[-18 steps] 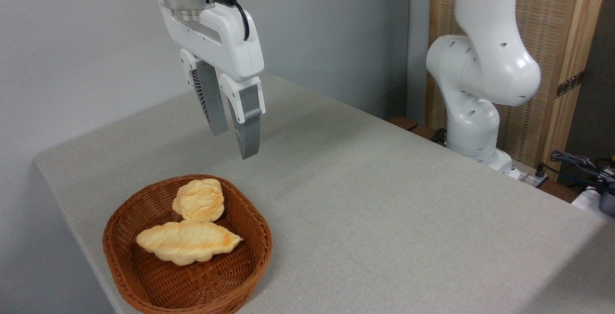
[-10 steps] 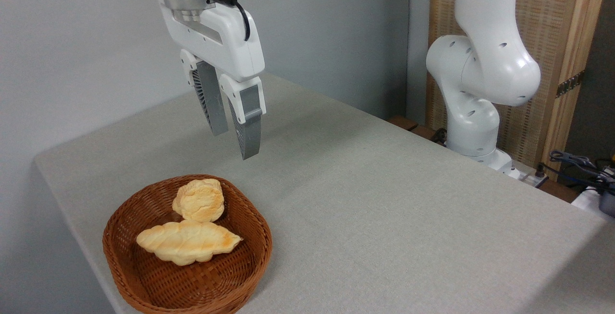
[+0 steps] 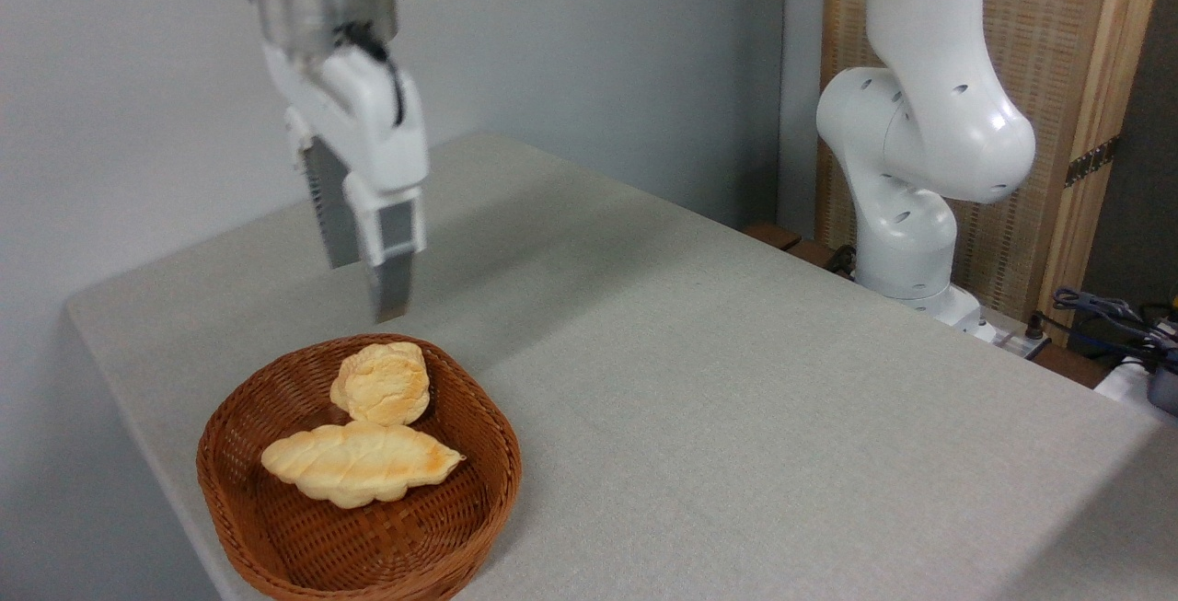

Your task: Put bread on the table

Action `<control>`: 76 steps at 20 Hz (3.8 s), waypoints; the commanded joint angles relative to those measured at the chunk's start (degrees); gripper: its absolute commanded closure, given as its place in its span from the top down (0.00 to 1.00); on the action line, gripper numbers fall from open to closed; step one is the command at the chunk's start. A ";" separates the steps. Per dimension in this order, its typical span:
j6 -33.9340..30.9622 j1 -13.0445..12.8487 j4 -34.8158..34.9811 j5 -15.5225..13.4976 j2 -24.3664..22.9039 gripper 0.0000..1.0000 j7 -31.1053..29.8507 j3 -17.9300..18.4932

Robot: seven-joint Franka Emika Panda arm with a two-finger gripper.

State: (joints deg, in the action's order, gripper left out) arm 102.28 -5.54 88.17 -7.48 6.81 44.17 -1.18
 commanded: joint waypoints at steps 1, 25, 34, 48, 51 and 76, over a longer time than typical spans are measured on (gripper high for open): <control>4.32 -0.08 1.12 -1.05 3.11 1.00 -0.84 -3.30; 8.90 -0.61 8.95 2.03 6.11 0.32 3.38 -5.33; 8.81 -0.61 8.86 2.11 5.93 0.33 3.47 -5.33; 2.76 0.10 8.95 -14.91 0.05 0.33 0.31 0.11; -4.44 0.18 9.56 -16.34 -1.80 0.33 0.04 1.97; -6.57 0.36 23.54 -12.22 -4.26 1.00 -0.57 1.00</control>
State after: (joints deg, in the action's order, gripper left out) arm 94.99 -5.04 111.39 -22.72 3.41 42.68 -0.41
